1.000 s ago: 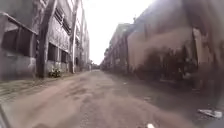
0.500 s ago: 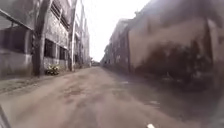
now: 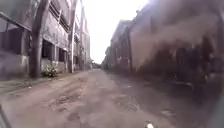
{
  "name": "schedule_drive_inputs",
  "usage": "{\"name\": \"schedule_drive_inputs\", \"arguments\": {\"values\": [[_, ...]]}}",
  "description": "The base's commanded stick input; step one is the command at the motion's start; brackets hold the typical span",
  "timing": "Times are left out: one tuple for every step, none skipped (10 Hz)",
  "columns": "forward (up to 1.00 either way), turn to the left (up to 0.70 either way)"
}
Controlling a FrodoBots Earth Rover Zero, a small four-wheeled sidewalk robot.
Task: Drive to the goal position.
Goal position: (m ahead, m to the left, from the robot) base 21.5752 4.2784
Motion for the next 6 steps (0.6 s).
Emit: {"name": "schedule_drive_inputs", "arguments": {"values": [[0.70,0.00],[0.70,0.00],[0.70,0.00],[0.70,0.00],[0.70,0.00],[0.70,0.00]]}}
